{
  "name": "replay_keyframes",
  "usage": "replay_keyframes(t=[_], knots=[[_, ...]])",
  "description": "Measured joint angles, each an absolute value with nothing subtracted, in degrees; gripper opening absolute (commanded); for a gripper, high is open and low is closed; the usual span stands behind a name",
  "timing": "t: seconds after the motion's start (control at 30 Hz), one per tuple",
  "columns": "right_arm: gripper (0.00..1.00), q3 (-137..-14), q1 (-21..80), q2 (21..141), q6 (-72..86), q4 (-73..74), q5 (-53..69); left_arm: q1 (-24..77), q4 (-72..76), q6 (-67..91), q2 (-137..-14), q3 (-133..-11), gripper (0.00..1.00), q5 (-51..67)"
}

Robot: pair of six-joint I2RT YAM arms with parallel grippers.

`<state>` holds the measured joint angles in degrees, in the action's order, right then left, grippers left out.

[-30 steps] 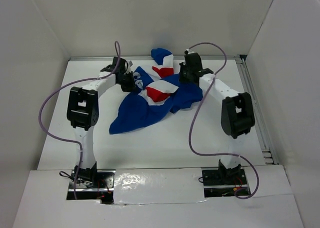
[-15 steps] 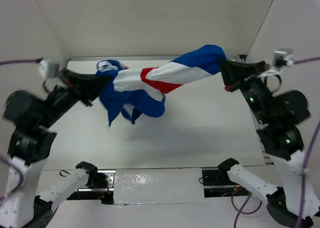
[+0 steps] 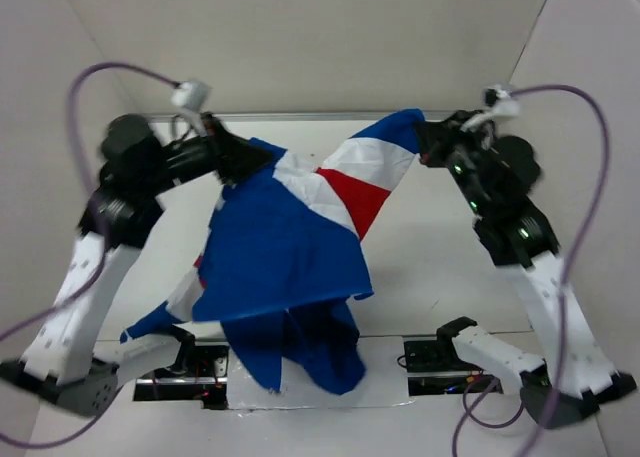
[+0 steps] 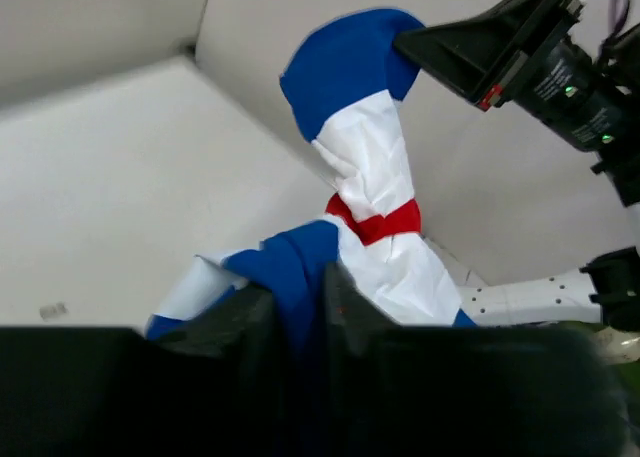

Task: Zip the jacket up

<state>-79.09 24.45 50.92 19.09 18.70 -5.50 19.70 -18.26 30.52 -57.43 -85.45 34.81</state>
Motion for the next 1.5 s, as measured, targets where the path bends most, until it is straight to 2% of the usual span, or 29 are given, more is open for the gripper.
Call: replay_keyframes(t=[0.07,0.1,0.13,0.17,0.2,0.23,0.27,0.3,0.4,0.5,0.63,0.73,0.83,0.97,1.17,1.23,1.27,1.33,1.37,1.4,1.5], knots=[[0.03,-77.0,20.7,58.2,20.7,18.9,-5.7,19.7,-18.2,30.4,-65.4,-84.0,0.8,34.7],[0.23,-76.1,18.8,61.5,21.6,18.9,-5.7,19.8,-18.5,30.3,-69.1,-83.7,0.99,34.6],[0.31,-75.0,17.2,65.4,22.7,18.9,-5.4,19.8,-19.0,30.5,-74.0,-83.6,0.99,34.3],[0.44,-73.9,15.5,69.8,23.6,19.4,-5.2,19.9,-20.3,31.0,-79.0,-83.9,0.99,34.1],[0.69,-73.0,14.0,73.4,24.4,20.4,-4.9,20.0,-22.2,31.2,-84.2,-84.3,0.99,33.5],[0.75,-72.3,12.6,76.8,25.1,21.9,-4.7,20.0,-24.2,31.3,-88.3,-84.5,0.99,32.8],[0.89,-71.8,11.2,79.5,25.2,23.5,-4.3,20.0,-26.4,31.4,-91.2,-84.7,0.99,31.8],[0.97,-71.4,10.3,81.2,25.9,25.1,-4.1,20.0,-28.7,31.5,-93.5,-84.6,0.99,30.6],[1.0,-69.1,9.3,80.5,25.7,27.2,-5.0,20.1,-32.3,32.0,-92.6,-81.7,0.99,27.1],[1.0,-65.6,12.7,74.5,25.0,26.5,-5.7,20.1,-32.4,33.8,-82.9,-74.3,0.99,24.1],[1.0,-60.0,24.1,64.8,21.8,24.1,-5.1,19.8,-34.0,39.7,-62.6,-61.8,0.99,18.7],[1.0,-56.3,34.8,62.3,19.1,20.8,-4.5,18.6,-35.7,45.3,-48.8,-52.7,0.99,15.9],[1.0,-54.2,43.0,65.4,17.5,18.0,-2.8,16.8,-38.7,50.2,-39.3,-44.1,0.99,14.6],[1.0,-57.1,51.1,79.9,17.0,15.8,-2.5,15.7,-43.3,54.3,-36.8,-38.5,0.99,14.1],[0.98,-69.1,58.0,100.3,15.5,15.6,-4.9,15.0,-45.3,56.4,-39.9,-38.8,0.99,13.3],[0.82,-72.1,58.3,104.6,15.5,15.4,-5.8,14.8,-45.1,56.6,-41.3,-38.9,0.99,13.7],[0.59,-72.8,58.1,105.9,15.7,15.3,-6.2,14.8,-44.8,56.5,-42.3,-38.9,0.99,14.1],[0.34,-72.6,57.1,106.3,16.7,15.2,-6.7,14.7,-44.4,56.1,-43.9,-38.9,0.99,15.0],[0.12,-72.3,56.3,106.1,17.2,14.9,-6.9,14.7,-44.1,55.9,-44.3,-38.9,0.99,15.4],[0.0,-71.7,55.5,105.6,17.8,14.2,-7.1,14.7,-43.7,55.8,-44.4,-38.9,0.99,15.6],[0.0,-68.3,52.2,102.3,19.5,12.8,-8.1,14.7,-42.2,55.6,-44.5,-38.9,0.99,16.0]])
